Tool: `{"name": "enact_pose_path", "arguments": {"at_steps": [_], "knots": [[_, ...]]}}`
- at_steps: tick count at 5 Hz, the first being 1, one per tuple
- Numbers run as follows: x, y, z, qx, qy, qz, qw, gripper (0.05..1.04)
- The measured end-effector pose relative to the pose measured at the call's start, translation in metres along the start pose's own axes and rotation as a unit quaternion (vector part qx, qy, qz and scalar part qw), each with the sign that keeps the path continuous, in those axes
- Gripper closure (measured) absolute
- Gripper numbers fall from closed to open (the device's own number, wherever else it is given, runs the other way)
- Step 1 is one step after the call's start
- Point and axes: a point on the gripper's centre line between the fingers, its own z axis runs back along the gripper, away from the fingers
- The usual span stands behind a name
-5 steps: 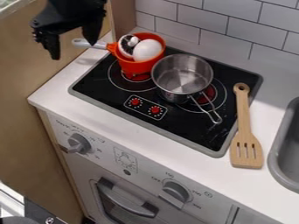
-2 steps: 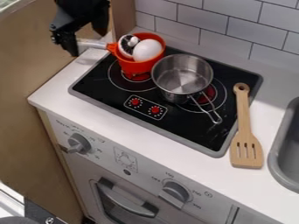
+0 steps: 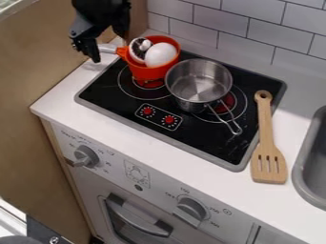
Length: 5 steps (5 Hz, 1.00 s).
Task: Put the orange pot to the silver pan
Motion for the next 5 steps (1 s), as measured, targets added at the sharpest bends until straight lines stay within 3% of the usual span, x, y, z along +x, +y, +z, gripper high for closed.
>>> {"name": "enact_pose_path", "arguments": {"at_steps": [5], "knots": [[-0.013, -0.011, -0.03, -0.046, -0.036, -0.018, 0.9981, 0.083]]}}
